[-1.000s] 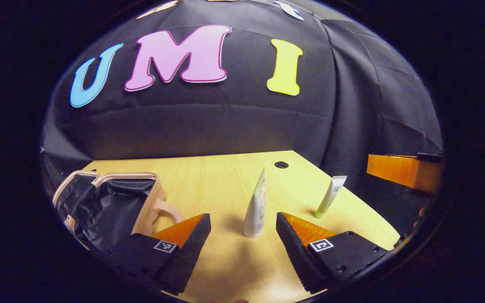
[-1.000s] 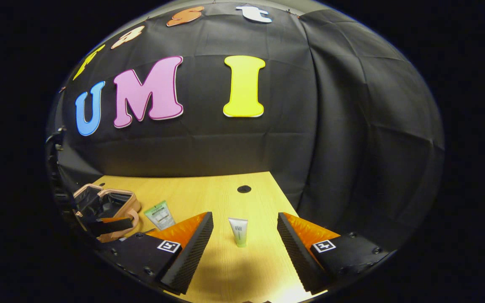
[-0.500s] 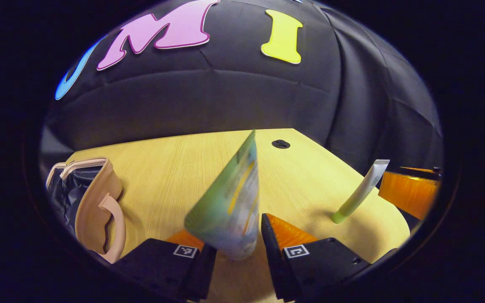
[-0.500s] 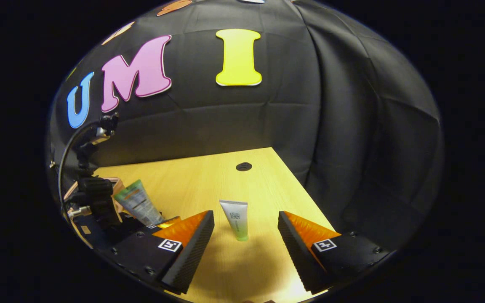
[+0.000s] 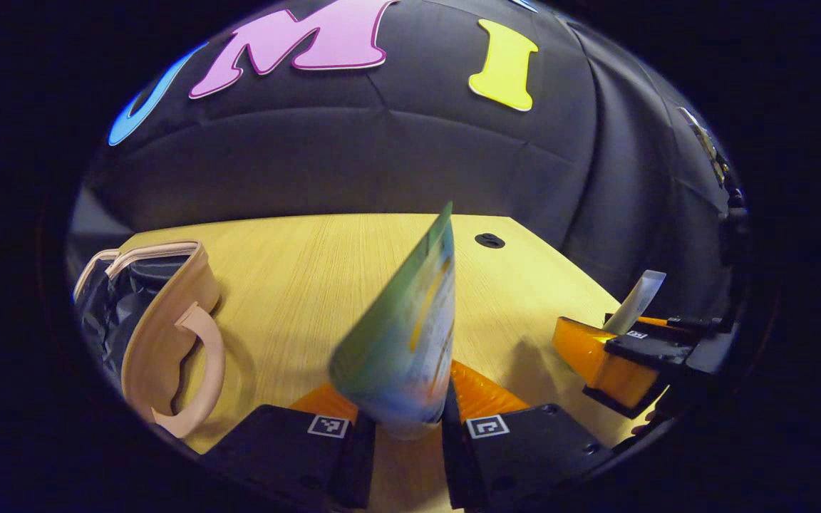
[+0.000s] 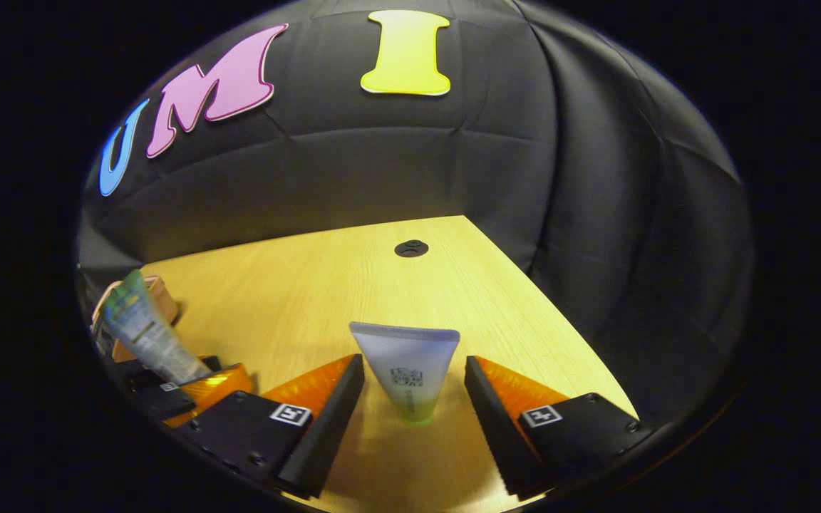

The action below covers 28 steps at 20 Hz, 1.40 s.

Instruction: First open the suitcase, pack the skin care products into it, and then close the suitcase.

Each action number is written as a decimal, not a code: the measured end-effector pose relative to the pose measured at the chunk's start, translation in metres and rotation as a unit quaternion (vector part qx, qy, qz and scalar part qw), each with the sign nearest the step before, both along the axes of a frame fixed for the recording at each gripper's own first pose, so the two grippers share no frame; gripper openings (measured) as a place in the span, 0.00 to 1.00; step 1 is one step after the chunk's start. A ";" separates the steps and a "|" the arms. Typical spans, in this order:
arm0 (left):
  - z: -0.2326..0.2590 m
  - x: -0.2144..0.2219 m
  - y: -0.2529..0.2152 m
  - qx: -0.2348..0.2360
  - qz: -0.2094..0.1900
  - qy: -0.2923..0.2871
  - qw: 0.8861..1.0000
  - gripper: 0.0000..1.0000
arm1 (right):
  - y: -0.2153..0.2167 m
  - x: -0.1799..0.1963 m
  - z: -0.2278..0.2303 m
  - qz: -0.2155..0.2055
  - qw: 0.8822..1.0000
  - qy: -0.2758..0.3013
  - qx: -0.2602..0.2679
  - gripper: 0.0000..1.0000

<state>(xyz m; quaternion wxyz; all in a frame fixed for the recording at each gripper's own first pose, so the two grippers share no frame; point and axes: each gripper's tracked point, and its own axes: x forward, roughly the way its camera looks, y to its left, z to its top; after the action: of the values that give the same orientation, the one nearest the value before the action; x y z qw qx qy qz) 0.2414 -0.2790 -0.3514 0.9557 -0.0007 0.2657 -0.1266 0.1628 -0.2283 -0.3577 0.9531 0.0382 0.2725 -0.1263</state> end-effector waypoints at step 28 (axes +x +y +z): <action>0.077 -0.061 0.317 0.043 0.058 0.135 0.988 0.44 | 0.224 -0.072 0.195 0.173 0.982 -0.066 0.037 0.33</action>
<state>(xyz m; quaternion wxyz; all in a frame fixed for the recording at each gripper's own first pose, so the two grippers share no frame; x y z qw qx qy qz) 0.1807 0.0383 -0.2747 0.9161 0.0078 0.3967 -0.0585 0.0904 -0.0046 -0.1624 0.9744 0.0343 0.2158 0.0534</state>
